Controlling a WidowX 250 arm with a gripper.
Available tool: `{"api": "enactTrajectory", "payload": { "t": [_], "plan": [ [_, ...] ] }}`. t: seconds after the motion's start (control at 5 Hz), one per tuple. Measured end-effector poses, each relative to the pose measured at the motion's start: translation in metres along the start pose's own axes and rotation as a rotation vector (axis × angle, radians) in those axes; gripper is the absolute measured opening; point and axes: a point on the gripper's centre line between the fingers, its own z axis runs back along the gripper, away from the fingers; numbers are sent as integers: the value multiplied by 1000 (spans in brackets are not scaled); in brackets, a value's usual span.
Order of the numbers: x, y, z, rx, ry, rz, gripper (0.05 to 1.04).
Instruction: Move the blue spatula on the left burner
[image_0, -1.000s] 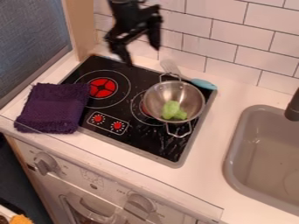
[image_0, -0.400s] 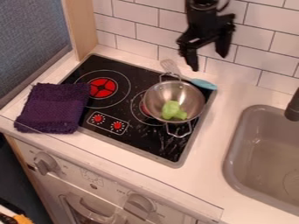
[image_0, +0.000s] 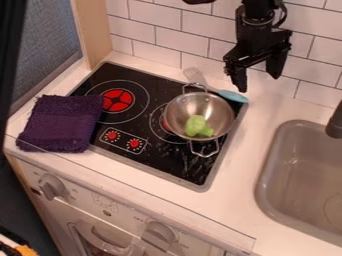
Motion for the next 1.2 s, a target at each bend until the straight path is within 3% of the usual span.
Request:
{"api": "enactTrajectory", "payload": {
  "t": [0.8, 1.0, 1.2],
  "plan": [
    [10, 45, -20, 140, -1, 113, 1001],
    [13, 50, -21, 160, -23, 132, 941],
    [16, 53, -25, 179, -44, 152, 660]
  ]
}}
